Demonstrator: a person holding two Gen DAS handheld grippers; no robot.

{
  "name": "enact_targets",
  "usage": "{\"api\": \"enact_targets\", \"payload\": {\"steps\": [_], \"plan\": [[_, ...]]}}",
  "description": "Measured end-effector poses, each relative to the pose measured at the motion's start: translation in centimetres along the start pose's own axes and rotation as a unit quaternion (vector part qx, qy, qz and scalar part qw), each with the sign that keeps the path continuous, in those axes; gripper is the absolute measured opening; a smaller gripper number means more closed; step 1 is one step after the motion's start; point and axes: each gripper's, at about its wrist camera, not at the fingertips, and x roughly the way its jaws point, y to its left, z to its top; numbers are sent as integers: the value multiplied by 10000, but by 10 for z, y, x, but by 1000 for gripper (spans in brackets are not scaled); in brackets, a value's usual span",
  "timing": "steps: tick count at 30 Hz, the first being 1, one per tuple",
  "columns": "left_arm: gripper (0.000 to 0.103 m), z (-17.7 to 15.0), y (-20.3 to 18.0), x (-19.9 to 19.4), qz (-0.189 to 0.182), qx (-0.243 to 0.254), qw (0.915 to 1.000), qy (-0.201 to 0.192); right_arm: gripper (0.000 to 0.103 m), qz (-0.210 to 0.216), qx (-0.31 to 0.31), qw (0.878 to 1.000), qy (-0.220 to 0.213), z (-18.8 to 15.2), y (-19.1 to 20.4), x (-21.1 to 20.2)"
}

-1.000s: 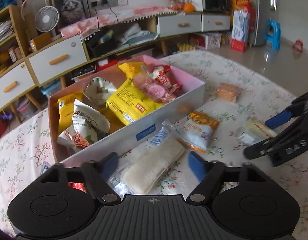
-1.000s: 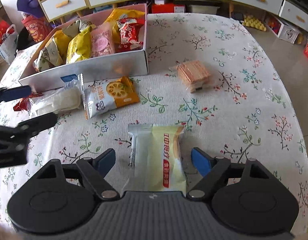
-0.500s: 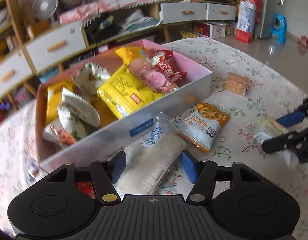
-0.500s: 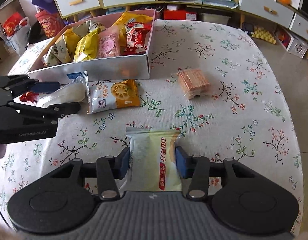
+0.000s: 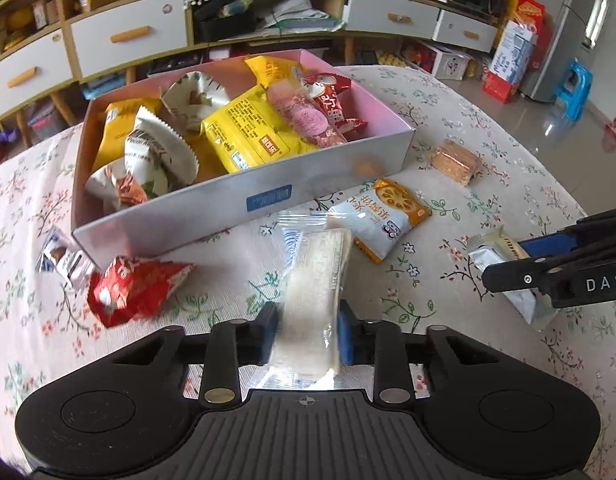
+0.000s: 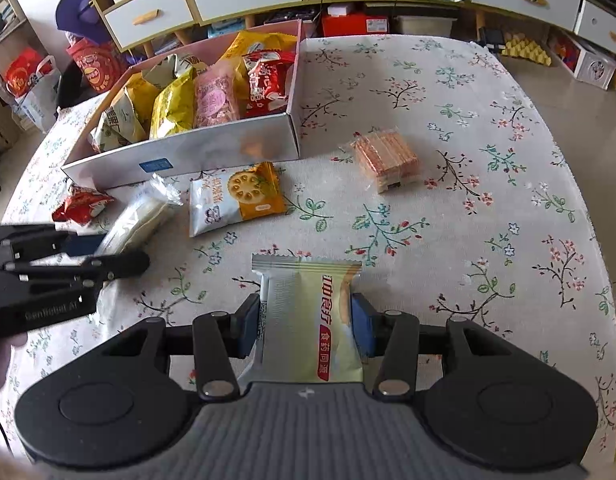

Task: Organize snacks
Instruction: 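Grasp the white rice-cake packet with the left while the right grasps the white red-lettered packet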

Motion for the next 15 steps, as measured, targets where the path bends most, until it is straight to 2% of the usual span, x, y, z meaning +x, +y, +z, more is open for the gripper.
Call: {"api": "enact_targets", "payload": {"steps": [6, 11, 15], "plan": [[20, 0, 1, -3, 115, -280, 9995, 7, 44, 58, 77, 9999, -91, 4, 5, -4], [17, 1, 7, -10, -8, -620, 9981, -38, 44, 123, 205, 9996, -120, 8, 9, -6], [16, 1, 9, -16, -28, -705, 9975, -100, 44, 227, 314, 9990, -215, 16, 18, -9]]}}
